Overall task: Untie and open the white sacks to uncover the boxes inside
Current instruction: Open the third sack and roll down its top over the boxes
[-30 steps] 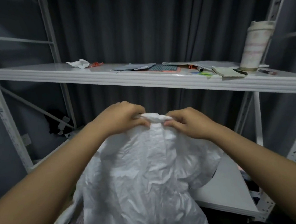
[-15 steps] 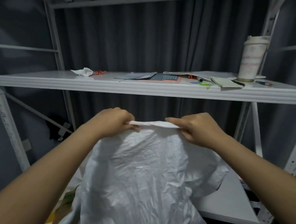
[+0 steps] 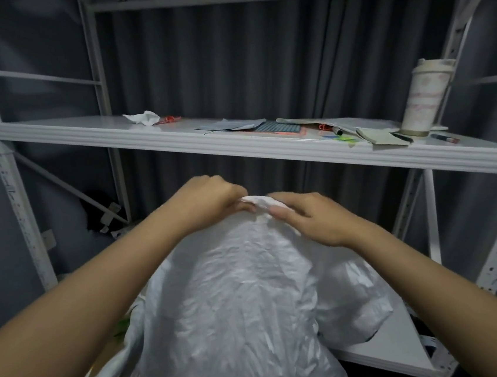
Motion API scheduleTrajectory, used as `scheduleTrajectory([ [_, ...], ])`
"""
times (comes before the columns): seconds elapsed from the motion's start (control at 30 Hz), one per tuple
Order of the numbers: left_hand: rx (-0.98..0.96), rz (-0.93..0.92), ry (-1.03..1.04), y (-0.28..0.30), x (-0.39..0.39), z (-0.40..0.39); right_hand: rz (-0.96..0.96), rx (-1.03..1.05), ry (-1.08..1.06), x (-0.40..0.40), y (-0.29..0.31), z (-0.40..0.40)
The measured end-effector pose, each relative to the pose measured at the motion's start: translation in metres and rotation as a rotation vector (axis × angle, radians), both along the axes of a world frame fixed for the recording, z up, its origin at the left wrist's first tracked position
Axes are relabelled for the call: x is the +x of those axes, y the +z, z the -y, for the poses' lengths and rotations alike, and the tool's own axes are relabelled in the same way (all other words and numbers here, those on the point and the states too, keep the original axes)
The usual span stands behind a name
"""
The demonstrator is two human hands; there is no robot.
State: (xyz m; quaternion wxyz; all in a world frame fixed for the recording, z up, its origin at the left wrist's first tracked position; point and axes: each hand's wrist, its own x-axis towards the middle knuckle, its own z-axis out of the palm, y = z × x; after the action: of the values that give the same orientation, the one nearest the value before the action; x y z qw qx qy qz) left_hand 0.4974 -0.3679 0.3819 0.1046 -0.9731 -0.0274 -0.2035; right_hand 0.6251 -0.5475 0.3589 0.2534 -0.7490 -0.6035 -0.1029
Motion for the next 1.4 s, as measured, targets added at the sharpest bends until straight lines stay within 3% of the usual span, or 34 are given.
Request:
scheduleTrajectory([
  [0.03,0.055,0.042,-0.016,-0.002,0.001,0.002,-0.136,-0.03,0.002,0.001,-0.001,-0.003],
  [0.07,0.019,0.014,-0.025,-0.002,0.0,0.003,-0.091,-0.061,-0.001,0.002,-0.004,-0.004],
  [0.13,-0.3,-0.162,-0.027,0.003,-0.003,-0.001,0.453,-0.034,-0.108,0.011,-0.011,-0.005],
  [0.2,-0.554,-0.311,-0.033,0.002,-0.004,-0.009,0.796,0.043,-0.171,0.017,-0.02,0.001],
  [0.27,-0.476,-0.234,-0.087,-0.005,0.0,-0.012,0.604,-0.016,-0.149,0.014,-0.019,0.004],
  [0.37,-0.092,0.097,-0.136,-0.018,0.004,-0.008,-0.159,-0.065,-0.055,0.009,-0.004,0.002],
  [0.4,-0.061,0.137,-0.155,-0.02,0.005,-0.005,-0.187,-0.069,-0.009,0.009,-0.004,0.001],
  [0.43,-0.093,0.11,-0.162,-0.02,0.004,-0.004,-0.057,-0.068,0.018,0.01,-0.006,0.002],
  [0.53,-0.314,-0.161,-0.082,-0.015,0.0,-0.009,0.826,0.127,0.011,0.031,-0.017,0.005],
  [0.57,-0.35,-0.209,-0.069,-0.016,0.0,-0.011,0.946,0.169,0.043,0.034,-0.02,0.007],
  [0.6,-0.34,-0.205,-0.079,-0.019,0.001,-0.012,0.92,0.149,0.061,0.033,-0.02,0.007],
  [0.63,-0.294,-0.157,-0.099,-0.021,0.002,-0.01,0.776,0.084,0.058,0.029,-0.017,0.007],
  [0.73,-0.108,0.053,-0.159,-0.026,0.006,-0.004,0.108,-0.054,0.027,0.009,-0.004,0.001],
  [0.77,-0.083,0.081,-0.16,-0.024,0.005,-0.003,0.048,-0.076,0.031,0.008,-0.003,-0.003],
  [0.93,-0.268,-0.157,0.033,-0.007,-0.001,-0.02,0.428,0.011,-0.099,0.02,-0.005,0.004],
  [1.03,-0.509,-0.169,0.006,-0.009,-0.003,-0.028,0.794,0.043,-0.055,0.031,-0.011,0.007],
  [1.1,-0.724,-0.242,-0.03,-0.007,-0.008,-0.028,0.936,0.158,-0.025,0.039,-0.017,0.006],
  [1.13,-0.763,-0.323,-0.028,-0.005,-0.011,-0.027,0.931,0.185,-0.031,0.041,-0.018,0.007],
  [1.2,-0.675,-0.386,-0.002,-0.007,-0.013,-0.029,0.721,0.093,-0.101,0.033,-0.017,0.012],
  [1.27,-0.459,-0.223,0.006,-0.012,-0.012,-0.03,0.347,-0.087,-0.162,0.017,-0.009,0.012],
  [1.33,-0.091,-0.033,0.015,-0.018,-0.008,-0.025,0.012,-0.183,-0.092,0.006,-0.004,0.004],
  [1.4,0.061,0.047,0.015,-0.026,-0.004,-0.02,-0.099,-0.14,-0.01,0.006,-0.006,-0.006],
])
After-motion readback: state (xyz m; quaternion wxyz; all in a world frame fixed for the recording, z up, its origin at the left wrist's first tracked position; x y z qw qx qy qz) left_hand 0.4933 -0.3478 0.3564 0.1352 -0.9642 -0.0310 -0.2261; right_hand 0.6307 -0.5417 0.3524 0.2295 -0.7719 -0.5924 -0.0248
